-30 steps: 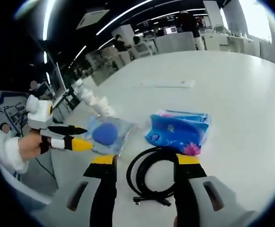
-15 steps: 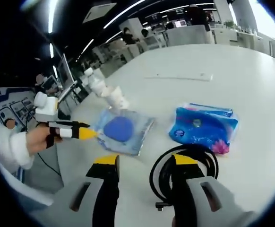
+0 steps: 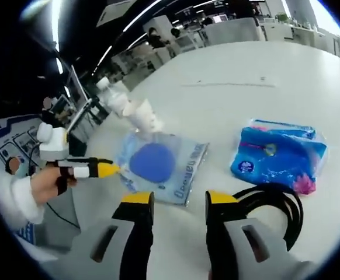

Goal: Arrange the tabletop items into an orderly group along one side of the table until the central work area is clear of visible clutter.

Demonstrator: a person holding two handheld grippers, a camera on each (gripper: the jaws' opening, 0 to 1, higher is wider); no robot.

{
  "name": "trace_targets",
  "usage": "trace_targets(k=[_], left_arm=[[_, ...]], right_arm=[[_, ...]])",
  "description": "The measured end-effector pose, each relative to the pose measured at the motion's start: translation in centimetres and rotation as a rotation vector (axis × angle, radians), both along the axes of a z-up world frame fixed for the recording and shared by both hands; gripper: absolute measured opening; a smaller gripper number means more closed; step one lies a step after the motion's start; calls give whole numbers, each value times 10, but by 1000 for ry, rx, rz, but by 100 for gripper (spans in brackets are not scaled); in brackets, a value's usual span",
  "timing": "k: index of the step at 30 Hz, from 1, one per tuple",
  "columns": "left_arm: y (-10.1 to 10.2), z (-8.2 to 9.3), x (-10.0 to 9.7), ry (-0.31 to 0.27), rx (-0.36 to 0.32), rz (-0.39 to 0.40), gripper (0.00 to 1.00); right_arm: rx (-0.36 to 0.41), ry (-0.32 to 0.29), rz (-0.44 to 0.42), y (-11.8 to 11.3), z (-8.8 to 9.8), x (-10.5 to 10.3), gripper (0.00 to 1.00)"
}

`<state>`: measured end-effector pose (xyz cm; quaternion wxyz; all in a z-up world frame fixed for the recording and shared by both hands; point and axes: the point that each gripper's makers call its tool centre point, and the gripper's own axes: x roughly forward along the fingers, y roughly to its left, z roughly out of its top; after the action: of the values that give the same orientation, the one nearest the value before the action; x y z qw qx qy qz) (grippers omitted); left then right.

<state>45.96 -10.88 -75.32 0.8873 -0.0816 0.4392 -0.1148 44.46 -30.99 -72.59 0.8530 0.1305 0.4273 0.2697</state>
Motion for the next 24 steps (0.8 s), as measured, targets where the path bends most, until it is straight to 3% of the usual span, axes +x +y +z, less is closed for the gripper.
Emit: trace_targets(k=[4, 11, 17, 19, 24], left_arm=[[3, -1, 3, -2, -32, 33, 38], [-1, -4, 7, -7, -39, 5, 23], [-1, -7, 7, -1, -35, -4, 13], [0, -7, 6, 0, -32, 2, 11], [-2, -3, 5, -6, -16, -15, 2]], right_arm=[[-15, 33, -29, 1, -9, 3, 31], [-26, 64, -27, 9, -22, 2, 26], [-35, 80, -7, 16, -30, -3, 12], [-82, 70, 3, 11, -34, -3, 1], [-55, 84, -14, 14, -29, -4, 0]])
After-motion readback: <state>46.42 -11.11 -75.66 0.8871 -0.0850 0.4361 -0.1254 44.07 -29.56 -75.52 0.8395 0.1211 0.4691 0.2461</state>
